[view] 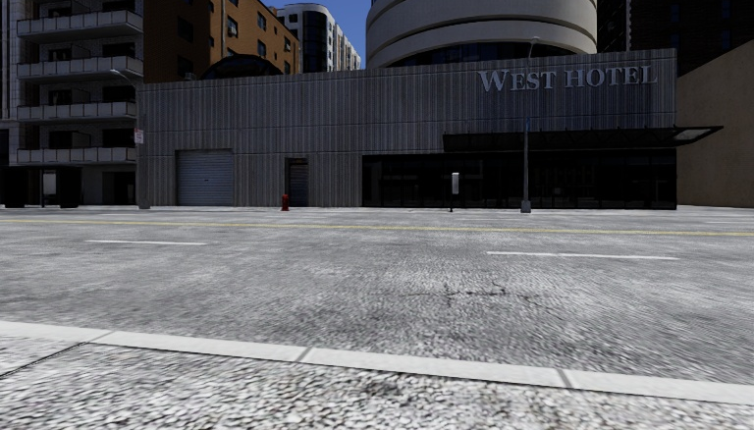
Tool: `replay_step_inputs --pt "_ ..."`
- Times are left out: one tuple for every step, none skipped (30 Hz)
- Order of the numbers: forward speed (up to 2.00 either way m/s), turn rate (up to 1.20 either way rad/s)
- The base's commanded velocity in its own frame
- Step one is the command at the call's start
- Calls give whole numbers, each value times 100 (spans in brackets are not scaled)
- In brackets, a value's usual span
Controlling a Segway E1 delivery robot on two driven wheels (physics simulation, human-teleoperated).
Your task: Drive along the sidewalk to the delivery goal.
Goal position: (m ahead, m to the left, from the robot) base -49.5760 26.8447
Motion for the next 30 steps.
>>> replay_step_inputs --pt "0 0" --pt "0 0" --pt "0 0" --pt "0 0" --pt "0 0" --pt "0 0" --pt "0 0" --pt "0 0" --pt "0 0" --pt "0 0" --pt "0 0" --pt "0 0" --pt "0 0" --pt "0 0" --pt "0 0" --pt "0 0" --pt "0 0" --pt "0 0" --pt "0 0" --pt "0 0" --pt "0 0" --pt "0 0" --pt "0 0" --pt "0 0" --pt "0 0" --pt "0 0" --pt "0 0" --pt "0 0" --pt "0 0" --pt "0 0"
